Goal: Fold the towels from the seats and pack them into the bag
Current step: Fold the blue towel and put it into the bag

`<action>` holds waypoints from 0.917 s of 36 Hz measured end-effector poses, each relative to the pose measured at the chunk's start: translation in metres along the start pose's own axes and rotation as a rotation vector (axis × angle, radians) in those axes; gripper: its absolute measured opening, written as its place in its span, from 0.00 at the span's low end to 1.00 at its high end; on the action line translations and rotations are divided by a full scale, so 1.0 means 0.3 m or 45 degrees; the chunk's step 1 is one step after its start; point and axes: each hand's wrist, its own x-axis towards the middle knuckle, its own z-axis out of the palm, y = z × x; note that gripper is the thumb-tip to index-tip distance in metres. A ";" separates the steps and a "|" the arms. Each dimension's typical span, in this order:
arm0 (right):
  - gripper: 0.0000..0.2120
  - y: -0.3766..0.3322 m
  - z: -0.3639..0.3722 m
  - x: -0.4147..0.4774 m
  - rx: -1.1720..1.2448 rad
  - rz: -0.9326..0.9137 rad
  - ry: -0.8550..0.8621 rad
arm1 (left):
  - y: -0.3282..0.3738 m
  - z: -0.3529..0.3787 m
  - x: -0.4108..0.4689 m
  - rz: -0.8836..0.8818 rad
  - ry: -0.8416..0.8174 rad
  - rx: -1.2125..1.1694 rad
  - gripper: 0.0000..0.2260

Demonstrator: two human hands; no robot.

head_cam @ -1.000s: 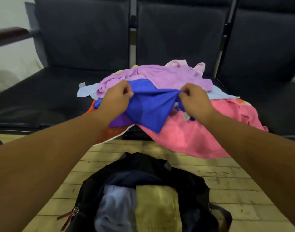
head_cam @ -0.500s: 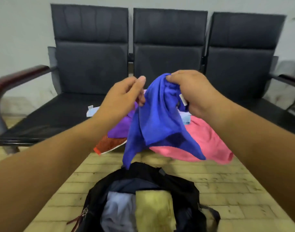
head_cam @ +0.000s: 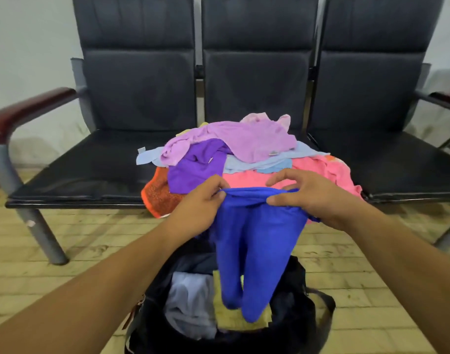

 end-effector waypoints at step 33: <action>0.05 0.102 -0.132 0.051 -0.669 -0.137 0.249 | -0.063 -0.208 0.066 -0.012 0.274 0.539 0.03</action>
